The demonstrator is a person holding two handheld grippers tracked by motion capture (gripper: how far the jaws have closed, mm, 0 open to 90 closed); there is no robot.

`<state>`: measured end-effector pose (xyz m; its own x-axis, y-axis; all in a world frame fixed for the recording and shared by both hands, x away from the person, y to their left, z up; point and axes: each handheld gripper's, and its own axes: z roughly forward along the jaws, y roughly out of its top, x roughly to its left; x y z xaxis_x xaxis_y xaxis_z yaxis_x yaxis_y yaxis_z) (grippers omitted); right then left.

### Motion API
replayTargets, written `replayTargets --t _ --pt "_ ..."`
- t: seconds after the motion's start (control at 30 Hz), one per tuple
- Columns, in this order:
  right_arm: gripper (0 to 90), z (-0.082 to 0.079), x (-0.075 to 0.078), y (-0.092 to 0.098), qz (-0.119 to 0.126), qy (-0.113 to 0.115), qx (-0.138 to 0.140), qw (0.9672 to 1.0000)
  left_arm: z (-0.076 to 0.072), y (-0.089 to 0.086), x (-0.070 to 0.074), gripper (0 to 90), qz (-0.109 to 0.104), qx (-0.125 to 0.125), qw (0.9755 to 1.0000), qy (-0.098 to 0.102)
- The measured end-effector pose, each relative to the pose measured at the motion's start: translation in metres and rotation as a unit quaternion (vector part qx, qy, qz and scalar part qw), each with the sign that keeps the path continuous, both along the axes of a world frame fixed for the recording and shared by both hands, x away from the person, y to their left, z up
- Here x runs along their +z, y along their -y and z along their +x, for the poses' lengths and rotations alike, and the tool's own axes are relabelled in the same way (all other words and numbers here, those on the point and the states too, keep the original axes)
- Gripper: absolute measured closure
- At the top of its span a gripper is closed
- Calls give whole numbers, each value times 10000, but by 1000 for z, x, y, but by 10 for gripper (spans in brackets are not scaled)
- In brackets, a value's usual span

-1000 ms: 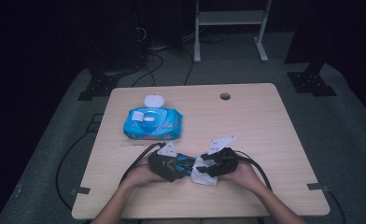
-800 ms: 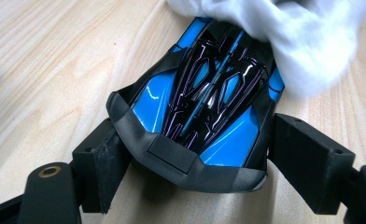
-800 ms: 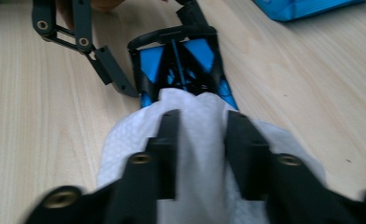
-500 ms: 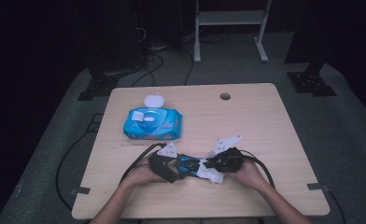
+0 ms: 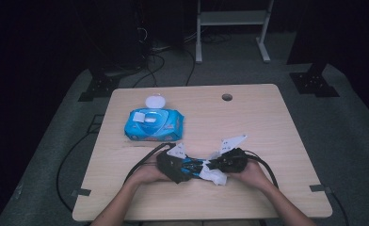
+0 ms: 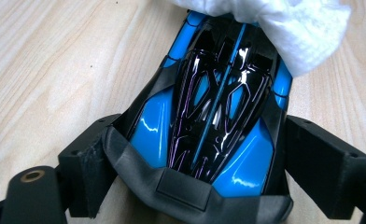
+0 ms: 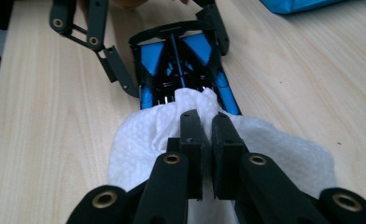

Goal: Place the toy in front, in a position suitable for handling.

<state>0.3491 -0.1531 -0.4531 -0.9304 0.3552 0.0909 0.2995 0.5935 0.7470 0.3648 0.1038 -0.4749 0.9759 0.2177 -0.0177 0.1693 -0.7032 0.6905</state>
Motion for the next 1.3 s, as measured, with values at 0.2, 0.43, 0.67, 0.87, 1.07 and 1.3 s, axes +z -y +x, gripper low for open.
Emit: replayTargets --t 0.2,0.43,0.67,0.87,1.07,1.3 --pt "847 2 2 -2 -72 55 -255 9996 -1 1 0 170 9 284 9996 87" --pt "847 5 3 -9 134 63 -401 9991 0 8 1 170 26 637 9979 57" --pt "847 16 -6 20 52 -46 -931 9956 -3 5 -1 180 -4 693 9975 110" --pt "846 11 -6 12 209 -128 -916 9955 -4 6 -1 187 48 697 9974 167" --pt "845 10 -5 6 200 -88 -779 9967 -4 2 -1 187 15 682 9976 154" --pt "845 12 -8 23 65 -27 -1063 9943 -5 -5 -1 223 -21 560 9984 126"
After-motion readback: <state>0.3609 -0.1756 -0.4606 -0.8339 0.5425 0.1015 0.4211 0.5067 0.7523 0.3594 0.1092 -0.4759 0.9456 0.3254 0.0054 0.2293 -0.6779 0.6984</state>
